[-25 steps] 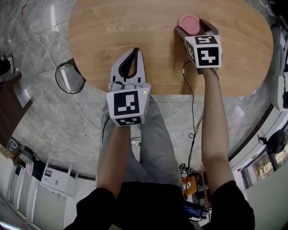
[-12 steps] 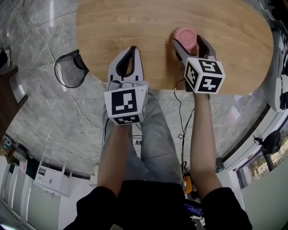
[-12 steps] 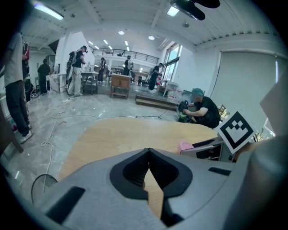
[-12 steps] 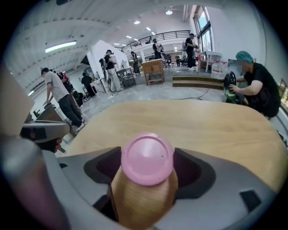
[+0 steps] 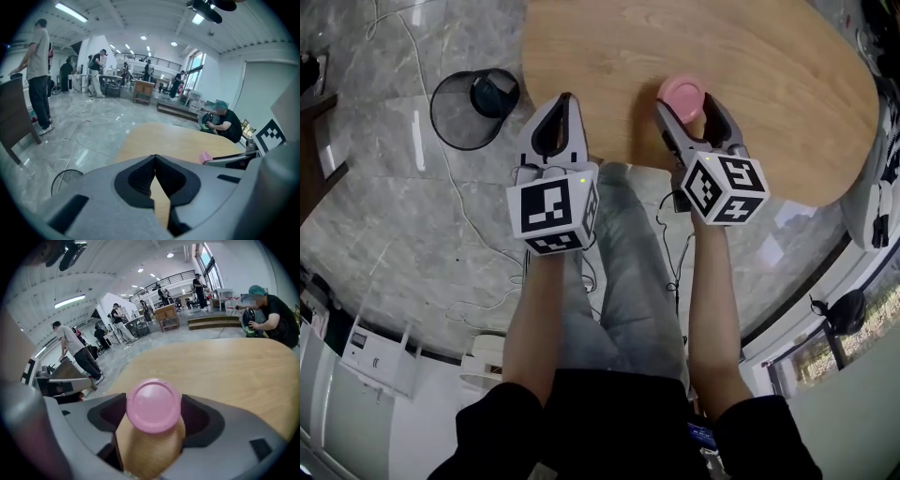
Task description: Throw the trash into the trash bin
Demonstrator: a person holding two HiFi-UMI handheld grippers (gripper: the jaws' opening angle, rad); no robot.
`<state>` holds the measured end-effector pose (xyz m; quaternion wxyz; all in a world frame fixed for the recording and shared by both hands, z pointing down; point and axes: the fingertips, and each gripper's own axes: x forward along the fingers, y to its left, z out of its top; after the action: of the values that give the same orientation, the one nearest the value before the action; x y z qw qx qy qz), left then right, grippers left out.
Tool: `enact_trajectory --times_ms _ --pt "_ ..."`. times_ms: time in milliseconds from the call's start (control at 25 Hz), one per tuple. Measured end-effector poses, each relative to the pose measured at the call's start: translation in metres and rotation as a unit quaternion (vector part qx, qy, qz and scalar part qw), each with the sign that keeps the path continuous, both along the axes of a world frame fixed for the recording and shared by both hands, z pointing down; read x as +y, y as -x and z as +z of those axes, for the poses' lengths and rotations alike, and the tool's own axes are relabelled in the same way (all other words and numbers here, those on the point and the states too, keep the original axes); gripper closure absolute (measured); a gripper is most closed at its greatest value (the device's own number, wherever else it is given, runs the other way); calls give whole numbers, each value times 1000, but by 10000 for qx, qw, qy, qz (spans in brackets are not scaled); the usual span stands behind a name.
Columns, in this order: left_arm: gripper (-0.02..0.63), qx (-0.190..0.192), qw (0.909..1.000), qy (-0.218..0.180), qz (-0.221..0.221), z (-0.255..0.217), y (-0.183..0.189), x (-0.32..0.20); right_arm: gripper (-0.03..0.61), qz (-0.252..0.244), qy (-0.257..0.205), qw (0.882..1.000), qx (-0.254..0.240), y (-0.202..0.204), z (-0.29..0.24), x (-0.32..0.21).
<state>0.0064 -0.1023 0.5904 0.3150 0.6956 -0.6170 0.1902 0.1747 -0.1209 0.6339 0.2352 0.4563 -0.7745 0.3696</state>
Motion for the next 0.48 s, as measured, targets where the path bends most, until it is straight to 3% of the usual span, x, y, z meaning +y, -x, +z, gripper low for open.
enact_trajectory --times_ms 240,480 --pt "612 -42 9969 121 -781 1 88 39 255 -603 155 9979 -165 88 -4 30" --pt "612 -54 9855 304 -1667 10 180 84 255 -1500 203 9882 -222 187 -3 42"
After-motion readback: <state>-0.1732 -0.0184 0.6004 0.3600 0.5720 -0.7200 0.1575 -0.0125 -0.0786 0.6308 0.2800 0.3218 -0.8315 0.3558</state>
